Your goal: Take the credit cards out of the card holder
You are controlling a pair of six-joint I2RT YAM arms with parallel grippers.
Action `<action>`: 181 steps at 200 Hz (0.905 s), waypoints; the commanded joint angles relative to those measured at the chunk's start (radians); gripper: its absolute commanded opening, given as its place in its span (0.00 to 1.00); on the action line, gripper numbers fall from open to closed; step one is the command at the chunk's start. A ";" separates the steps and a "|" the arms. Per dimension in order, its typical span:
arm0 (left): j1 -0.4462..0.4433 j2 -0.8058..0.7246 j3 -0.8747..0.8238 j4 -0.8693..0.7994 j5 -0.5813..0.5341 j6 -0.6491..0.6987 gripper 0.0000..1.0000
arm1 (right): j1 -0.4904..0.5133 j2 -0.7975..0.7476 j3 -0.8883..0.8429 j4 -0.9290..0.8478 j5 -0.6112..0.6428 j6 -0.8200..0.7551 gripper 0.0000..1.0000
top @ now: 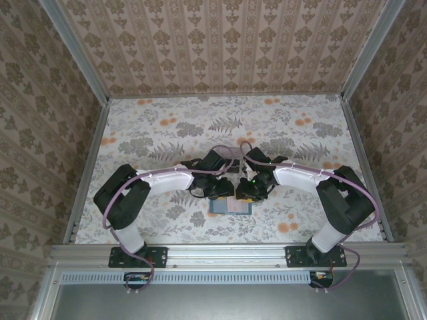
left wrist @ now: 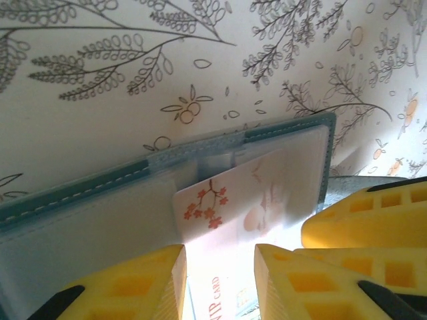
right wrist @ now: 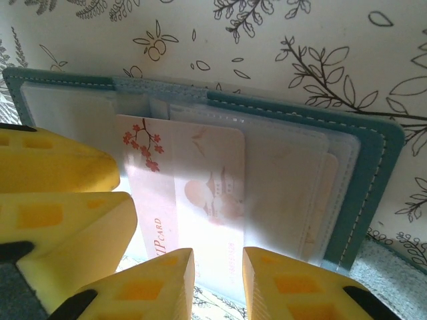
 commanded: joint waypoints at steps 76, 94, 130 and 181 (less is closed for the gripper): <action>0.017 -0.005 -0.052 0.049 0.028 -0.036 0.35 | 0.005 0.068 -0.002 0.033 -0.019 0.006 0.26; 0.020 0.004 -0.053 0.031 0.019 -0.036 0.36 | 0.005 0.070 -0.005 0.035 -0.020 0.006 0.26; 0.020 0.007 -0.059 0.072 0.040 -0.037 0.36 | 0.005 0.070 -0.008 0.036 -0.021 0.004 0.26; 0.019 -0.008 -0.075 0.142 0.074 -0.053 0.26 | 0.005 0.072 -0.009 0.035 -0.020 0.003 0.26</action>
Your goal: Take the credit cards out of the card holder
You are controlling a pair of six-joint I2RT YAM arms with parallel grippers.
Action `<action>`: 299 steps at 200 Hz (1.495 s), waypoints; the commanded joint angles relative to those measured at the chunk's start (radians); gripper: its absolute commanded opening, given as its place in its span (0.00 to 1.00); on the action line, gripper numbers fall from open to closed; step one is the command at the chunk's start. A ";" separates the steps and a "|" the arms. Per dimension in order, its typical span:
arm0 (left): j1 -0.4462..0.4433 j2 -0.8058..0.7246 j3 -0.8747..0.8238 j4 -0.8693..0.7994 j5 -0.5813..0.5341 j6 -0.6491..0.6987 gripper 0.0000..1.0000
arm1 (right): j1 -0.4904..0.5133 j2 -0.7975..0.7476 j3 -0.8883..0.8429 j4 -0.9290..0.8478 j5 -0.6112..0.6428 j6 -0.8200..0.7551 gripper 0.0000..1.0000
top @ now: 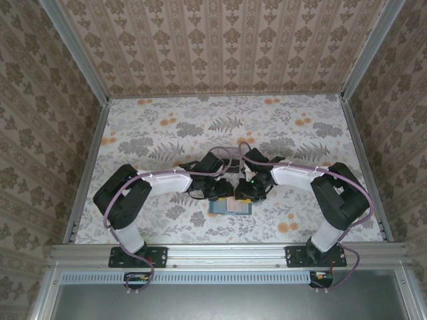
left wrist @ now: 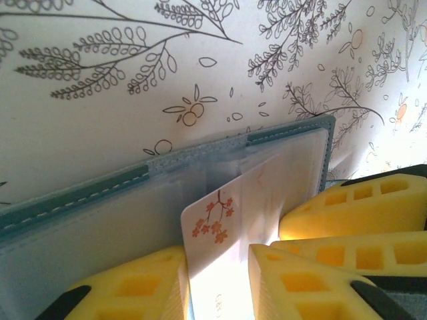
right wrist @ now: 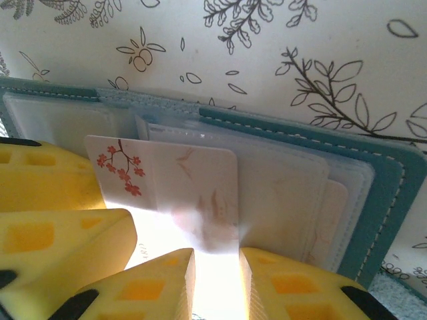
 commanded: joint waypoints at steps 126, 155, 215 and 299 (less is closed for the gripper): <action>0.014 -0.061 0.025 -0.179 -0.059 0.070 0.09 | 0.005 0.001 0.013 -0.103 0.091 -0.033 0.30; 0.019 -0.084 0.030 -0.204 -0.063 0.082 0.07 | 0.005 -0.017 0.021 -0.115 0.093 -0.035 0.32; 0.024 -0.080 0.120 -0.365 -0.085 0.186 0.05 | 0.007 -0.061 0.042 -0.138 0.085 -0.042 0.33; -0.063 0.088 0.348 -0.605 -0.190 0.234 0.08 | 0.005 -0.069 0.038 -0.145 0.086 -0.048 0.33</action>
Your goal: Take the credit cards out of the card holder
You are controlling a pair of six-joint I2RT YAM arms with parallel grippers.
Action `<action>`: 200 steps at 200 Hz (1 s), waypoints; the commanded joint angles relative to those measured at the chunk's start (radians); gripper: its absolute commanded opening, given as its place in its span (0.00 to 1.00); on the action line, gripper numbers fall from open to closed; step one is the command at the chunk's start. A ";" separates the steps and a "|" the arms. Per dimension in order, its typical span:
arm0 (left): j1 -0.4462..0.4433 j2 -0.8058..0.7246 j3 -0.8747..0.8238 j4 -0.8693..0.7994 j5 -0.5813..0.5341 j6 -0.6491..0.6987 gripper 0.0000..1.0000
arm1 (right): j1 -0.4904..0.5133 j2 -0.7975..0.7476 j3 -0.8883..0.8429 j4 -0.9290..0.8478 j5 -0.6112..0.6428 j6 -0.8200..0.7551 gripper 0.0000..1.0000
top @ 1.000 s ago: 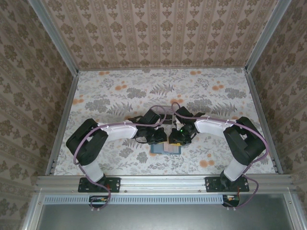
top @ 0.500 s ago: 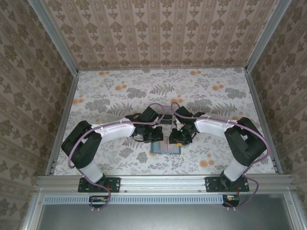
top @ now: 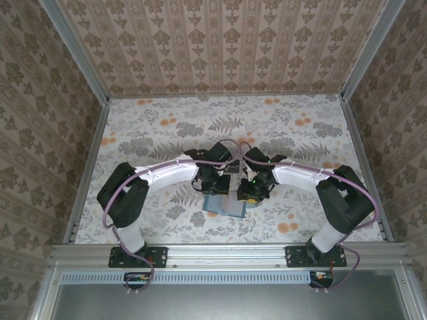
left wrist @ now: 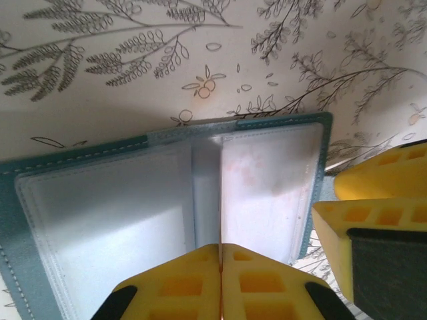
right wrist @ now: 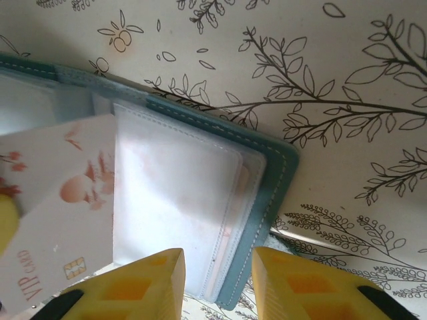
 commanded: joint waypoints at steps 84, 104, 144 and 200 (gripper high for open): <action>-0.074 0.073 0.146 -0.207 -0.107 0.003 0.20 | 0.003 -0.030 -0.004 -0.026 0.012 -0.023 0.33; -0.083 0.073 0.146 -0.212 -0.102 -0.004 0.20 | 0.003 -0.030 -0.005 -0.024 0.011 -0.026 0.33; -0.090 0.078 0.146 -0.202 -0.087 -0.016 0.17 | 0.003 -0.032 -0.005 -0.030 0.009 -0.033 0.33; -0.091 0.065 0.171 -0.249 -0.129 -0.014 0.08 | 0.001 -0.041 0.001 -0.049 0.025 -0.041 0.33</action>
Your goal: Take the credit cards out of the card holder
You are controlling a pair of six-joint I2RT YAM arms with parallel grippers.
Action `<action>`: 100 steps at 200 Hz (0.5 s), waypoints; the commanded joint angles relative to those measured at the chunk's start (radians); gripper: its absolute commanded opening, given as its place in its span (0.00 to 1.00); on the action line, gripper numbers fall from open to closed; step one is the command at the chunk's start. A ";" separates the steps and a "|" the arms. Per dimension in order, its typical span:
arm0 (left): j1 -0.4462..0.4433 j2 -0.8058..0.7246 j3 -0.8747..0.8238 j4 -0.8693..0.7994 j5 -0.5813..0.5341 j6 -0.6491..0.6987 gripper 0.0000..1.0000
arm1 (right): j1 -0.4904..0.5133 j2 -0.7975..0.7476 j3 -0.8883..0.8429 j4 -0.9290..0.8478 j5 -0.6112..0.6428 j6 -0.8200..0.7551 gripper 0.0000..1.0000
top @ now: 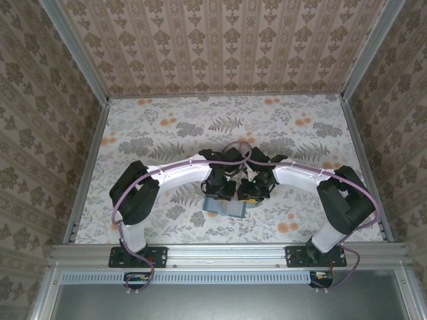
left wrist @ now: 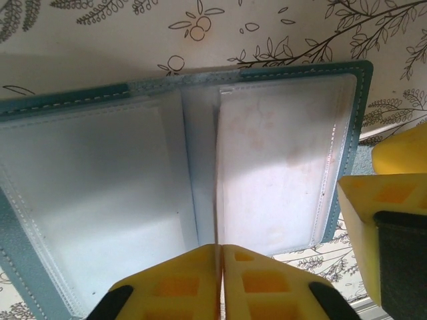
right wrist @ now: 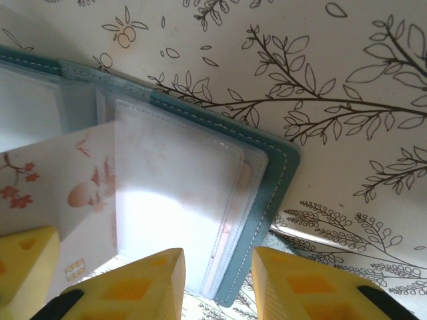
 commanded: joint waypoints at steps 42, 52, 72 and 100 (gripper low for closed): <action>-0.002 -0.039 0.079 -0.151 -0.113 0.045 0.02 | -0.008 -0.059 0.016 -0.081 0.057 -0.037 0.33; -0.002 -0.048 0.089 -0.158 -0.121 0.085 0.01 | -0.014 -0.067 0.018 -0.085 0.061 -0.041 0.33; -0.001 -0.051 0.119 -0.184 -0.131 0.187 0.00 | -0.025 -0.076 0.023 -0.098 0.061 -0.049 0.33; 0.001 -0.037 0.158 -0.226 -0.134 0.383 0.00 | -0.048 -0.095 0.028 -0.124 0.070 -0.068 0.33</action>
